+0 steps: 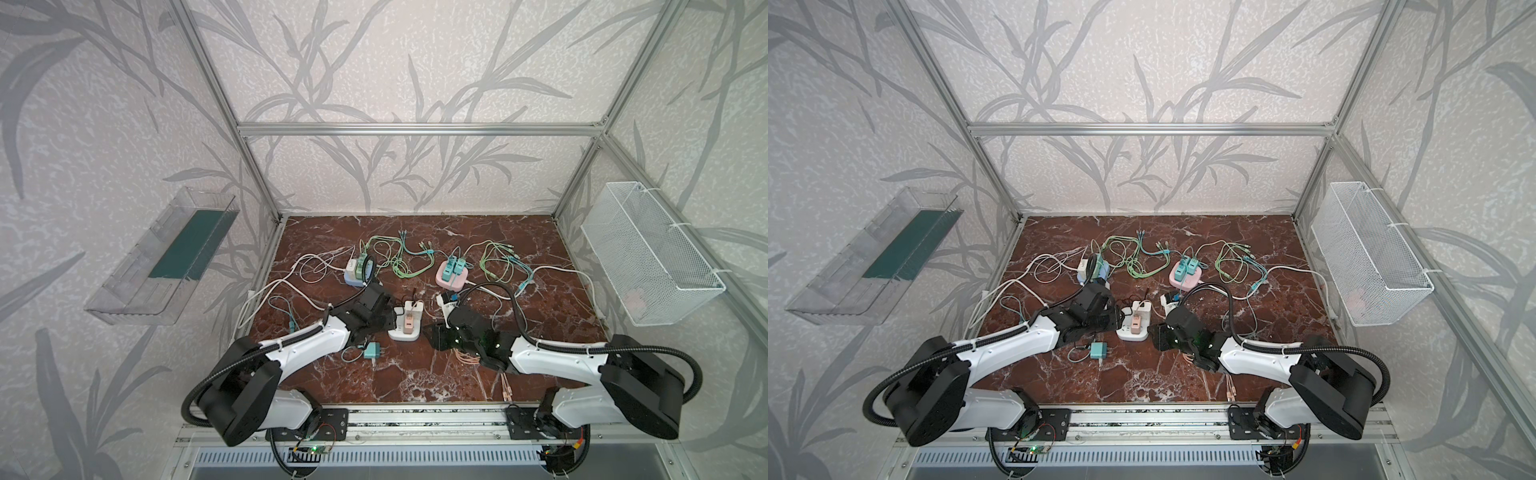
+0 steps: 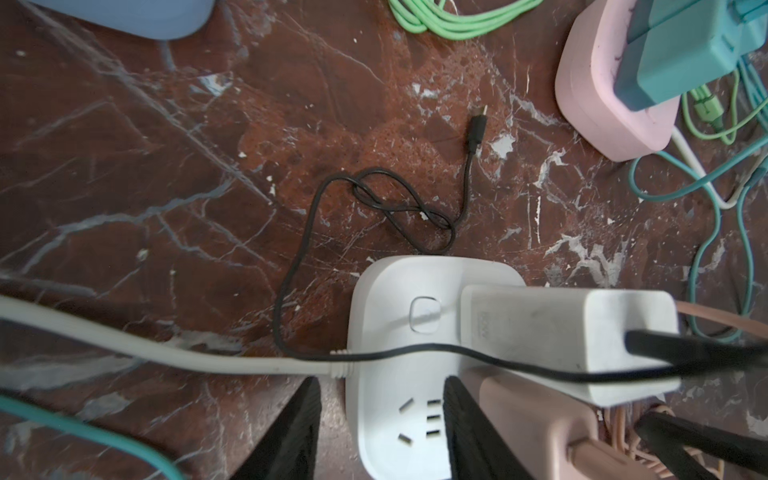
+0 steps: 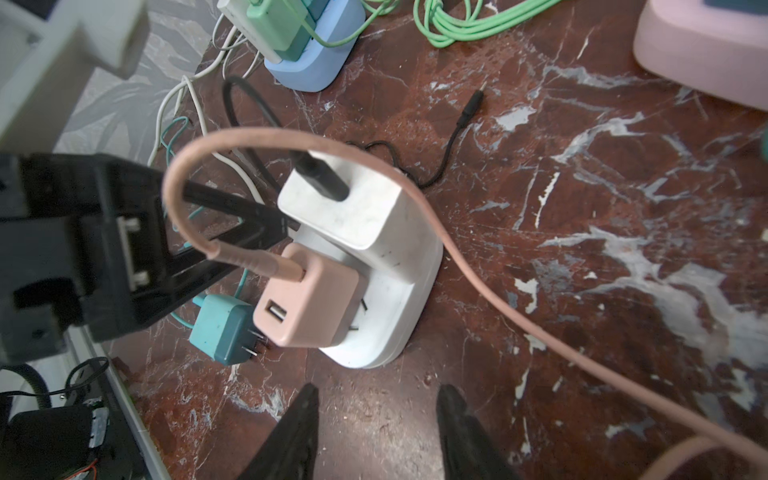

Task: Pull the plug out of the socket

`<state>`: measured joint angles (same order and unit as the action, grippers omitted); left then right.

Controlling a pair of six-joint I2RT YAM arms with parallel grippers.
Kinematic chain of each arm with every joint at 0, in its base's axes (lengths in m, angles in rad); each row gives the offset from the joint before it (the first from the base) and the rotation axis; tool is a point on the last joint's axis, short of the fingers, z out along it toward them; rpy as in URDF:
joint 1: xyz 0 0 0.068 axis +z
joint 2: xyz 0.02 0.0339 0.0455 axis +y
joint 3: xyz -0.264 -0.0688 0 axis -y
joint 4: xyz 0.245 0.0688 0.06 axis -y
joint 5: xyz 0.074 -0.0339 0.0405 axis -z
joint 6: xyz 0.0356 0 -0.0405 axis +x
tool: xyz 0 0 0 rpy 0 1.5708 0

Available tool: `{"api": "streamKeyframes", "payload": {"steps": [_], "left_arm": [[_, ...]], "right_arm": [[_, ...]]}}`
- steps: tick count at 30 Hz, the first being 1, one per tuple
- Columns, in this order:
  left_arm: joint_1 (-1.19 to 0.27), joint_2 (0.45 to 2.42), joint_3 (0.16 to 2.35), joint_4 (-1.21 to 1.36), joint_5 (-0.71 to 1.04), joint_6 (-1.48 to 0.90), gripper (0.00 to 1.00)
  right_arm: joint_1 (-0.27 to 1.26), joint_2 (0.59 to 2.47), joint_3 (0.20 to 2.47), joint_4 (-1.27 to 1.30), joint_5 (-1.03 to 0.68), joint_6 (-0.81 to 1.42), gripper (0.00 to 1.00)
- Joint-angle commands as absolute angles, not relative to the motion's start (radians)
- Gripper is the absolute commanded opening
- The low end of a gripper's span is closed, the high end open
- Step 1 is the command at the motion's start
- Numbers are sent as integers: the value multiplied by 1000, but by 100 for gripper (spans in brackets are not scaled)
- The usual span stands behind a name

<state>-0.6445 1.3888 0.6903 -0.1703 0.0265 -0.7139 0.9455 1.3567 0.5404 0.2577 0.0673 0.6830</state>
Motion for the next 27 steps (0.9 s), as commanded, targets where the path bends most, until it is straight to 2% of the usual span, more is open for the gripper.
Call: {"api": "streamKeyframes", "payload": {"steps": [1,16,27], "left_arm": [[-634,1420,725,-175,80,-703,44],[-634,1425,657,-148,107,-719,42],[-658,1454,651,-83,129,-760,41]], "right_arm": [[979,1342,594,158,186,683,49],[1070,1509,781,52,234,675,55],[1077,1601,885,-55,281,656,55]]}}
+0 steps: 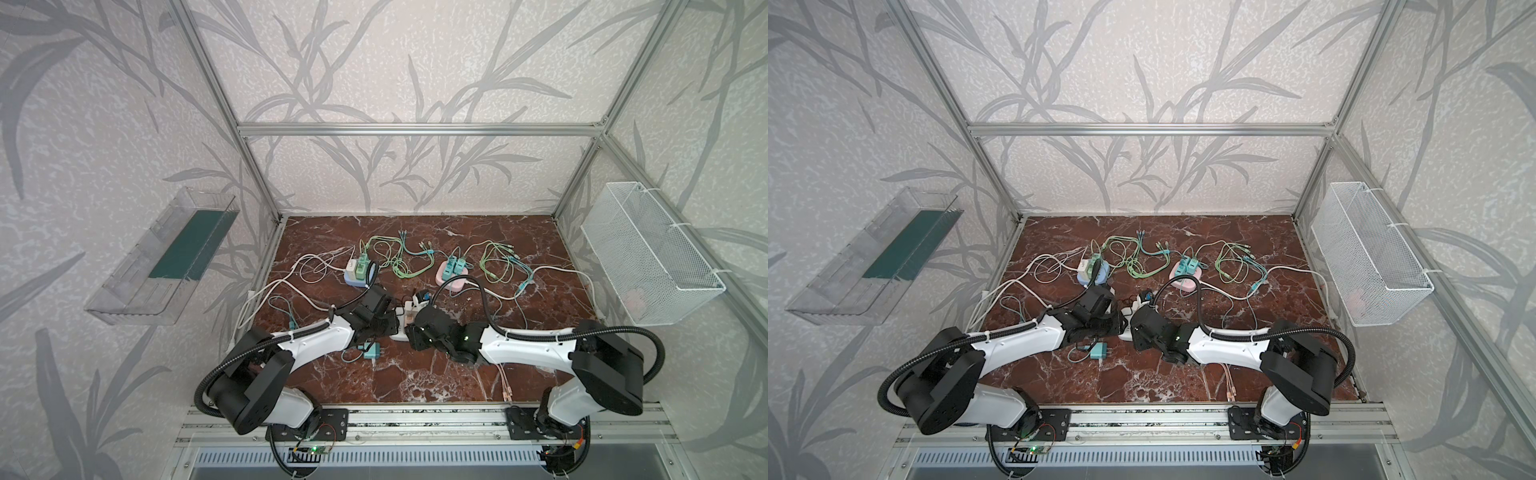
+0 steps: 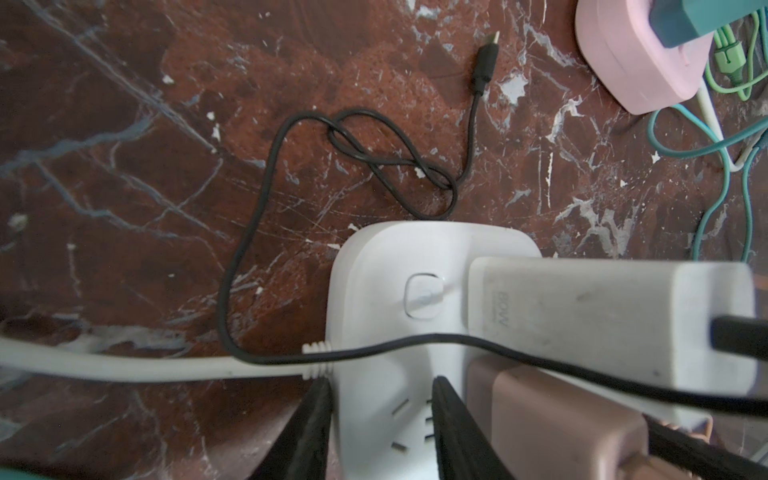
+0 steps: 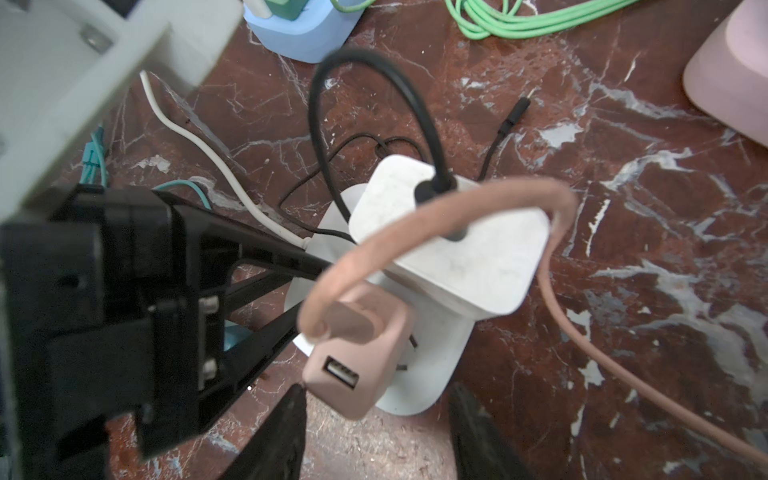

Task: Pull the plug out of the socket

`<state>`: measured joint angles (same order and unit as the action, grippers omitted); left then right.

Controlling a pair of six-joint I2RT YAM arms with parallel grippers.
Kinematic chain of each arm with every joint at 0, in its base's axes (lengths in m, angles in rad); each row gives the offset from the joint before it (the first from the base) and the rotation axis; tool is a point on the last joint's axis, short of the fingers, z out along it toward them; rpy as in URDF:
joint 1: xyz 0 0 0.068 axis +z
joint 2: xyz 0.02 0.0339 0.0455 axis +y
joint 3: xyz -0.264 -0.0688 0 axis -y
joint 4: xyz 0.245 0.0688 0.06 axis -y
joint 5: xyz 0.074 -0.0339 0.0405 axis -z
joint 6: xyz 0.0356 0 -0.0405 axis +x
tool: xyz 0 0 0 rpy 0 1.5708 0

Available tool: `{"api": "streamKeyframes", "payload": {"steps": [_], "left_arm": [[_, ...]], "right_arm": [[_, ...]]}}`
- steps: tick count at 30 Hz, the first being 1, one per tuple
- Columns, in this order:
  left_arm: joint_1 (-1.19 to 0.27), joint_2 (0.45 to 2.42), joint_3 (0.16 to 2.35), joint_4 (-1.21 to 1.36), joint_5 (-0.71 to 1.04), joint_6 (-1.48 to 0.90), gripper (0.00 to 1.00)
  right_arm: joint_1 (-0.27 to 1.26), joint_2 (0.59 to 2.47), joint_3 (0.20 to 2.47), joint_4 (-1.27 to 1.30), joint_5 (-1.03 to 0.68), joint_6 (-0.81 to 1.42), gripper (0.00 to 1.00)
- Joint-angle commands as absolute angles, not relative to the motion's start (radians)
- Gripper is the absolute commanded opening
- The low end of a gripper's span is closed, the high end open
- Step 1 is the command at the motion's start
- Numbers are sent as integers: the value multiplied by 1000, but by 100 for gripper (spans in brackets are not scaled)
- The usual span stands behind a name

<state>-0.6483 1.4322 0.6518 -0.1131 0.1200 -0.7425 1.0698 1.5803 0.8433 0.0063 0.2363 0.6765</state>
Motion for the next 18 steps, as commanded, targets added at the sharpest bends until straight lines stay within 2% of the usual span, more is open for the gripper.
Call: {"api": "streamKeyframes", "payload": {"steps": [1,14,18], "left_arm": [[-663,1459,653,-76,133,-764,41],[-764,1522,683,-7,107,-827,41],[-782,1515,671,24,109,-852,41]], "right_arm": [[1077,1611,897,-67,284,651,55],[1059,1631,904,-101,346,614,52],[1046,1623,890,-103,355,608,46]]}}
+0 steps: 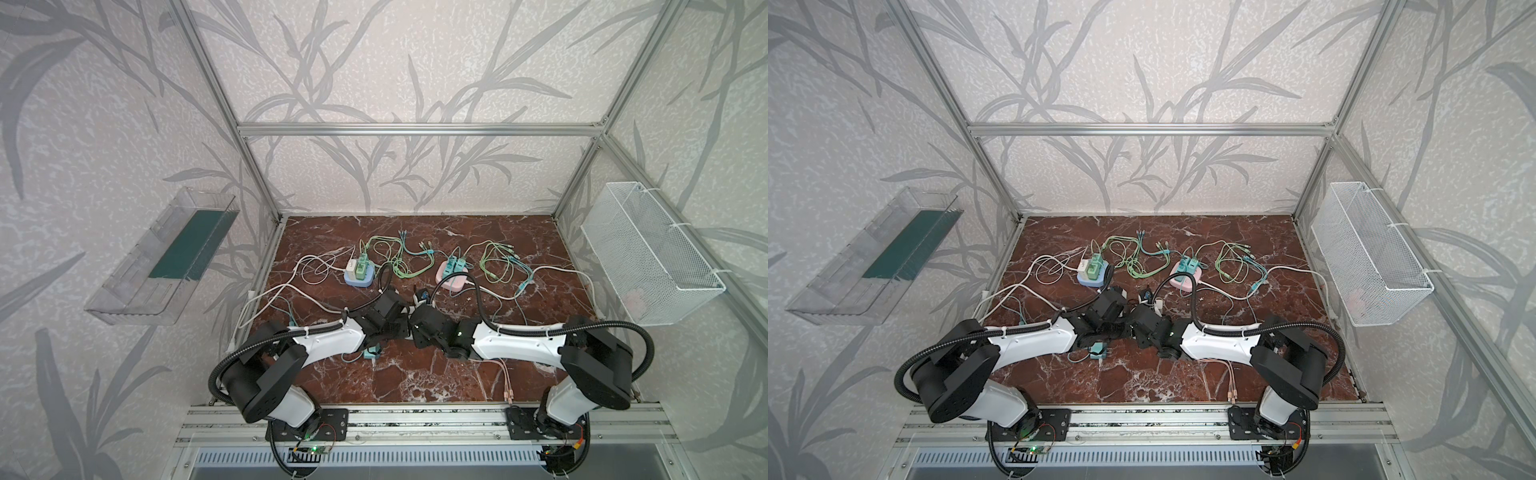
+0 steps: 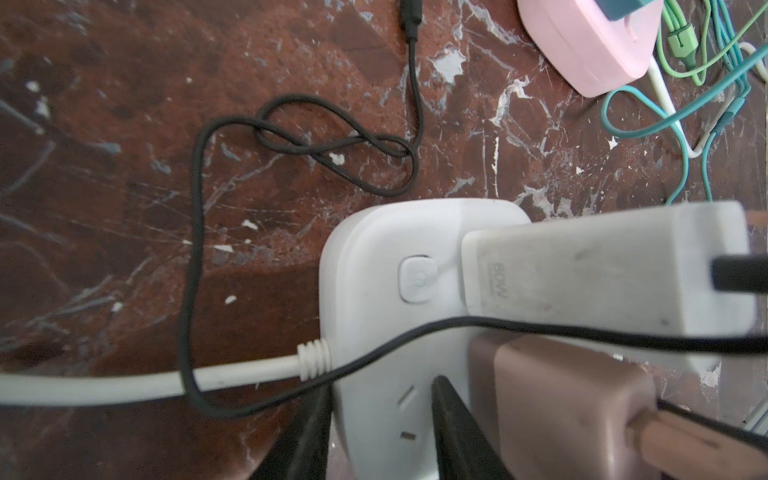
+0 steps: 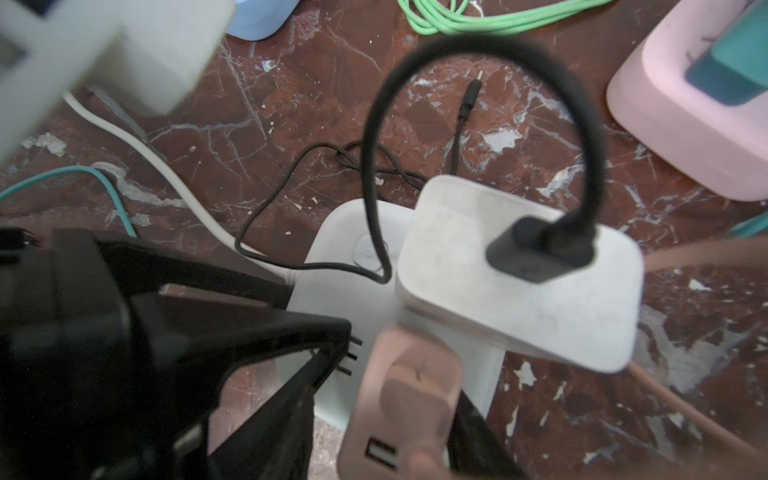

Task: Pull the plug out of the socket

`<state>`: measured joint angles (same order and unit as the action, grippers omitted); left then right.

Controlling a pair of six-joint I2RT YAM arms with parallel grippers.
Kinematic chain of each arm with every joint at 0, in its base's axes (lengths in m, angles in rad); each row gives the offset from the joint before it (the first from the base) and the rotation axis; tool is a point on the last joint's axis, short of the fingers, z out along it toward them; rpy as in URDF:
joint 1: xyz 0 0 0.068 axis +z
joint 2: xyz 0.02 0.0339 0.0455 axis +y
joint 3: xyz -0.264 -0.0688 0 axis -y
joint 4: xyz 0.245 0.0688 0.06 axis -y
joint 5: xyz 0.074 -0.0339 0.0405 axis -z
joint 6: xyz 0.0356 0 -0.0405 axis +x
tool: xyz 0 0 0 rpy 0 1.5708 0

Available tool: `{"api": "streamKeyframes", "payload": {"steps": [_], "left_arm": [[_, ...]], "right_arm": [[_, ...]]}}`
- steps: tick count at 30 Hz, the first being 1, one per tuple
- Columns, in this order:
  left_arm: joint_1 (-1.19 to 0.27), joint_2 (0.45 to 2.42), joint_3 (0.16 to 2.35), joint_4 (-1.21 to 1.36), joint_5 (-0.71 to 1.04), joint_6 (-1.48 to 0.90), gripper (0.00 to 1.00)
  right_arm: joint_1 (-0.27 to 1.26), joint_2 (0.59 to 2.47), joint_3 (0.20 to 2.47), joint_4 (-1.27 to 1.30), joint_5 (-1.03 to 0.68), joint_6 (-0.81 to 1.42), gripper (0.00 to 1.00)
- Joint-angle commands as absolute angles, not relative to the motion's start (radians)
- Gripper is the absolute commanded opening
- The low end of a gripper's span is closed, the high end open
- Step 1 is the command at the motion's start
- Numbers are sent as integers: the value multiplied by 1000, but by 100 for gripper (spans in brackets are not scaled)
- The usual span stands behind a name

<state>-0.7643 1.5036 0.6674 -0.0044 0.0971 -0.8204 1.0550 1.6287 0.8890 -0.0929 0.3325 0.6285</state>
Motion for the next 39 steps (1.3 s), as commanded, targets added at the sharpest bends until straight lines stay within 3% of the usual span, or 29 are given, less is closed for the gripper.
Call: {"api": "streamKeyframes", "payload": {"steps": [1,14,39], "left_arm": [[-782,1511,663,36,110,-861,41],[-774,1407,586,81,37,-850,41],[-741,1526,595,128,105,-857,40]], "right_arm": [[1042,1623,890,-106,357,604,45],[1029,1648,905,-110,365,577,42],[1029,1675,964,-153,384,557,27]]}}
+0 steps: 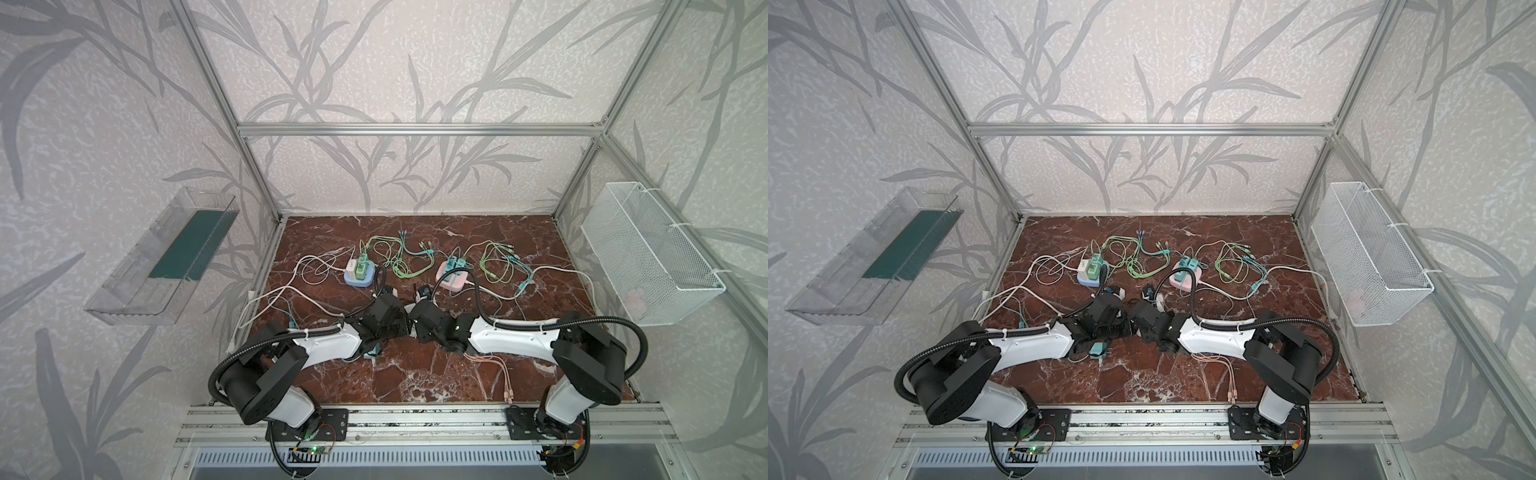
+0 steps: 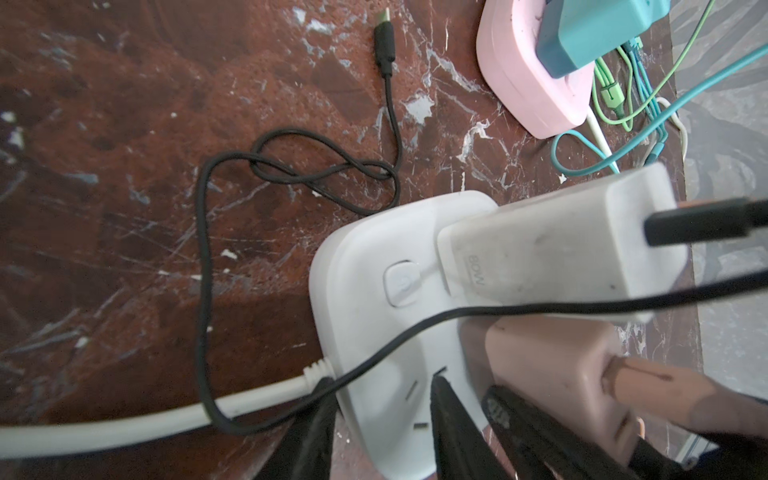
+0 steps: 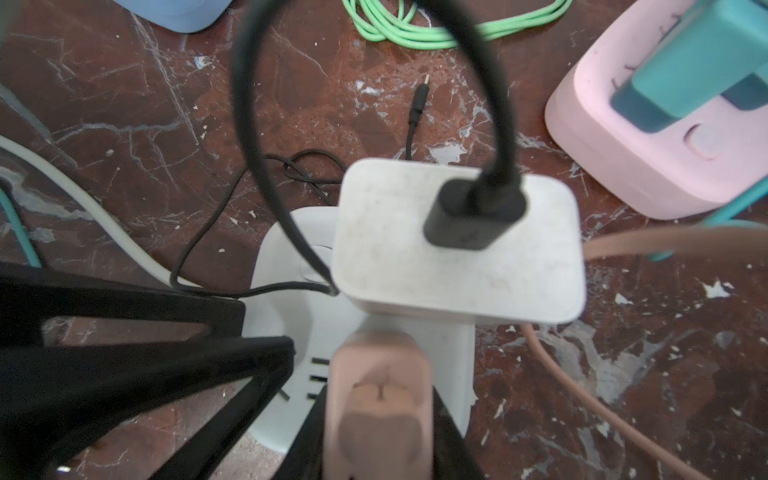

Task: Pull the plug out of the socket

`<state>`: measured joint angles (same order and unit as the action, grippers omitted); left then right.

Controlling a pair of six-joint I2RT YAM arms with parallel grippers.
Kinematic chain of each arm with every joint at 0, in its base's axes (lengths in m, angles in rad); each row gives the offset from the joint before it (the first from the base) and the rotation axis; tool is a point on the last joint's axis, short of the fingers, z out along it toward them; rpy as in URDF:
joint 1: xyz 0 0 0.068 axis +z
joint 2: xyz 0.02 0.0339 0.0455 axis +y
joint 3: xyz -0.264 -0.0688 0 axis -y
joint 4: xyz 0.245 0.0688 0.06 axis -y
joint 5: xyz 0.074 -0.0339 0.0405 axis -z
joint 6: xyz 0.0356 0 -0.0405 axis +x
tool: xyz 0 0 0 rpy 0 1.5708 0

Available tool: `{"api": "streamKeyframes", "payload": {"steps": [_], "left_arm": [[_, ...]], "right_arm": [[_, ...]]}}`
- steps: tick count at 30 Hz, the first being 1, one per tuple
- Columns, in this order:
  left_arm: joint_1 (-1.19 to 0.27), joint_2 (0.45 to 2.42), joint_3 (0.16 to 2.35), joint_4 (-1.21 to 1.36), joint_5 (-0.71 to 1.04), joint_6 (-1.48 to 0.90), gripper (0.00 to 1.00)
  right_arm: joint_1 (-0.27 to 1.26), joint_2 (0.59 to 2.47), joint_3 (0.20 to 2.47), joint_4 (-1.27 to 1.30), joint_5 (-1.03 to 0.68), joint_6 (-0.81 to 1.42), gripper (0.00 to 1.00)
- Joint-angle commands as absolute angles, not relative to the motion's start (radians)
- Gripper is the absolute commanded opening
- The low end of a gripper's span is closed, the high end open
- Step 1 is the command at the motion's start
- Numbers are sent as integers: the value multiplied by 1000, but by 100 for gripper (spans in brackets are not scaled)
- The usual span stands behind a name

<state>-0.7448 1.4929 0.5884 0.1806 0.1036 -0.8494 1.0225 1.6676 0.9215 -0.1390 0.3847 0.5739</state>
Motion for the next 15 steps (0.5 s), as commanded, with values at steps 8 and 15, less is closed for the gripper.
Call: {"api": "streamKeyframes", "payload": {"steps": [8,15], "left_arm": [[-741,1472,586,79,60,-854,39],[-740,1357,582,29,-4,-819,40]], "right_arm": [[1029,1688,990,-172,384,543,26],[999,1677,969,-170,415,537,26]]}}
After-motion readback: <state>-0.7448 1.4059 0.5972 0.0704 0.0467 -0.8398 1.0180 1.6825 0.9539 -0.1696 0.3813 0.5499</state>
